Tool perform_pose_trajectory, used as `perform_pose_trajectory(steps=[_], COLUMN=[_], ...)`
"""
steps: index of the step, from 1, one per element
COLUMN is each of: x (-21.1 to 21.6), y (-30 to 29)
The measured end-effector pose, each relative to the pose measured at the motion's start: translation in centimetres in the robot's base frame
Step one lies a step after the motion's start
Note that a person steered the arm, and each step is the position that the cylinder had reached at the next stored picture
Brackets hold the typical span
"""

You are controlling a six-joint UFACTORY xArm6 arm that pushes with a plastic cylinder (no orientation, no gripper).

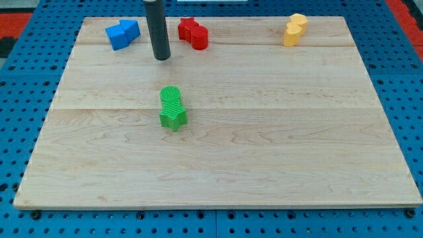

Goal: Move your arm towards green circle

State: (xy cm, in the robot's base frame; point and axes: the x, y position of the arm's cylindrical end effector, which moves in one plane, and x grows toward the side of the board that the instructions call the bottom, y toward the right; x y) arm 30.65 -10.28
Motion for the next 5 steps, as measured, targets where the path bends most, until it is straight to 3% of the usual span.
perform_pose_trajectory(steps=[5], x=[-0.57], y=[-0.16])
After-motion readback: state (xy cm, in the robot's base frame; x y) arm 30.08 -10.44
